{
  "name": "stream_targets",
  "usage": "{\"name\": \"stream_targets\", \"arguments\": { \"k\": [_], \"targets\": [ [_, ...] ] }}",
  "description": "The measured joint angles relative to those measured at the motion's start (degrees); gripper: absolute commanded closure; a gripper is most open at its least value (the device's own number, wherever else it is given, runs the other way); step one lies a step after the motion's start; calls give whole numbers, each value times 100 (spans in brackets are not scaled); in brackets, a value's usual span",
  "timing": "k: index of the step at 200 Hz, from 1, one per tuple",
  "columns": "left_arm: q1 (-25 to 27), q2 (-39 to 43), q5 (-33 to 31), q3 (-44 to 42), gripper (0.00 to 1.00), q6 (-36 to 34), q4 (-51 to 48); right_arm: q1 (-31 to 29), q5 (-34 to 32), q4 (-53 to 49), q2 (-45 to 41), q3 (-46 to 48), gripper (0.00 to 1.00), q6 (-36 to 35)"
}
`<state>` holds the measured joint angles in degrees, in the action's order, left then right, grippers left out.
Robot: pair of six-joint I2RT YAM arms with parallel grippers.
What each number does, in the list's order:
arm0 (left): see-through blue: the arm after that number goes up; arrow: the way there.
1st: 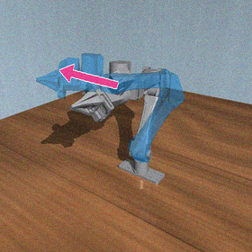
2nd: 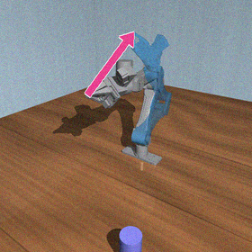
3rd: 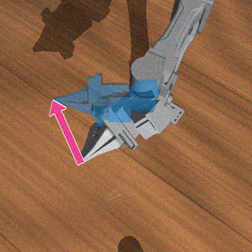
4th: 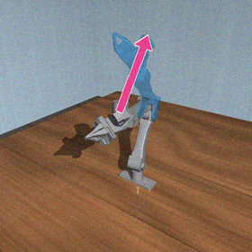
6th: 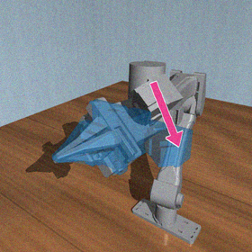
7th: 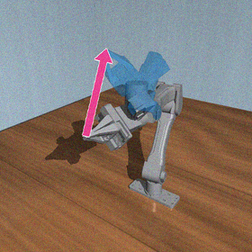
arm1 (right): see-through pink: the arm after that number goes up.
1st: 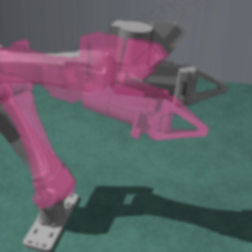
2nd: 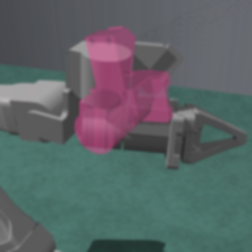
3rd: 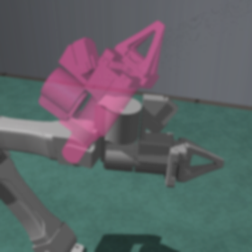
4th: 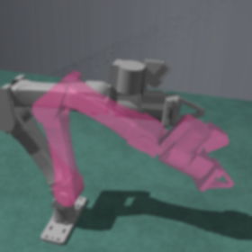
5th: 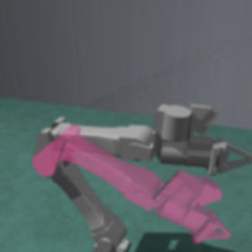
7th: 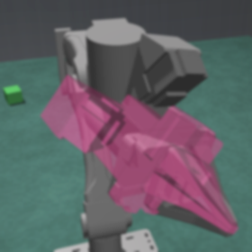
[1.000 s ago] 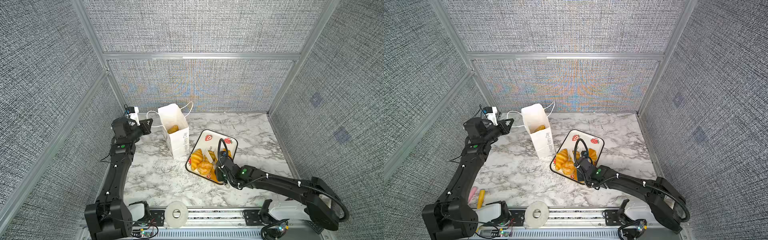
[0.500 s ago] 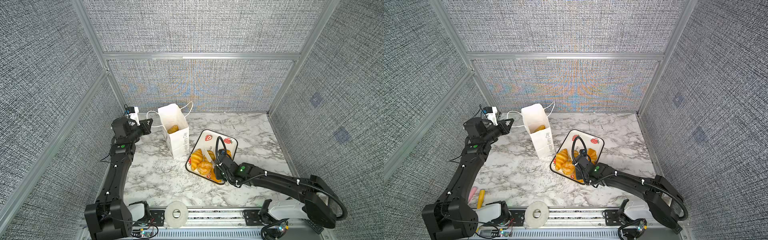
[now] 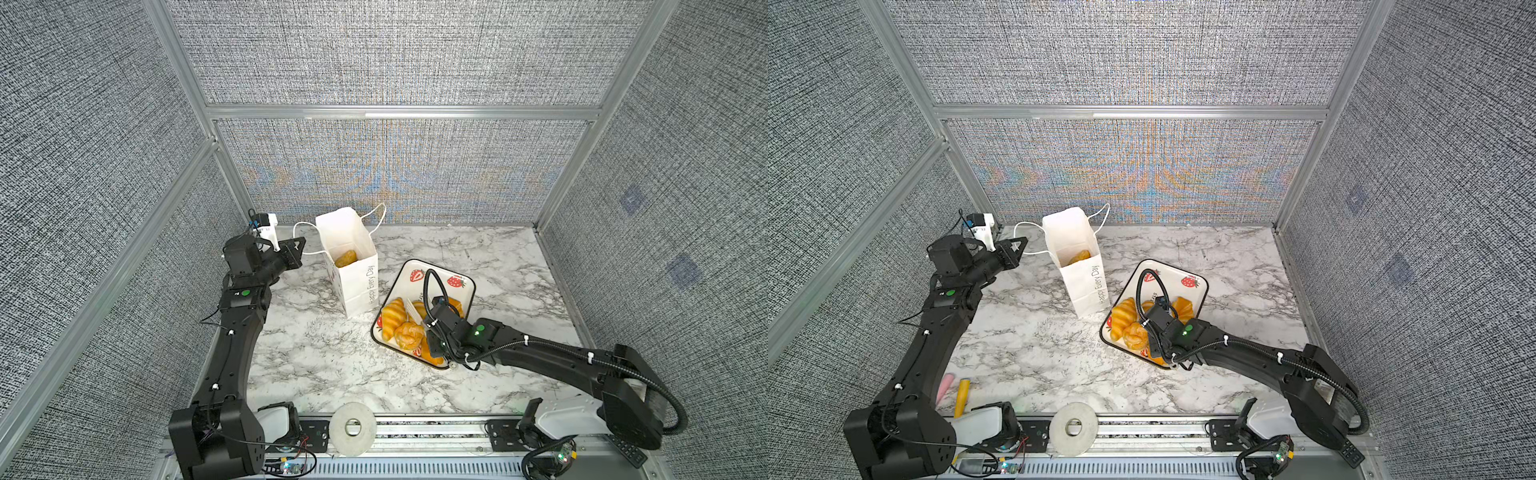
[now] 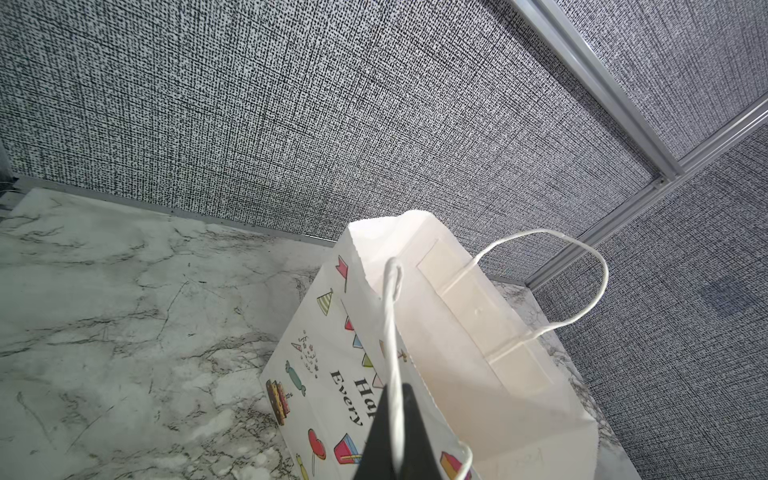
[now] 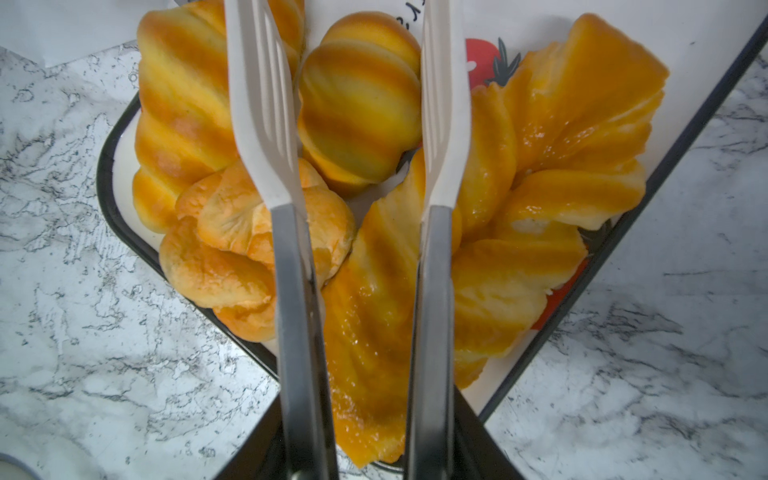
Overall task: Place the fake bread into the paper bag
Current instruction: 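Lower the tongs with the right gripper onto a striped croissant on the tray, then squeeze the tongs with the right gripper and lift the striped croissant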
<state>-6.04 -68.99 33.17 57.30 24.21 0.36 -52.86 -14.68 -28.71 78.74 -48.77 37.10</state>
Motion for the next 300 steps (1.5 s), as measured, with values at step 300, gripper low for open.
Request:
{"name": "stream_targets", "arguments": {
  "k": [300],
  "targets": [
    [0, -17, 0, 0, 100, 0, 0, 96, -610, -254, -632, -330, 72, -273]
  ]
}}
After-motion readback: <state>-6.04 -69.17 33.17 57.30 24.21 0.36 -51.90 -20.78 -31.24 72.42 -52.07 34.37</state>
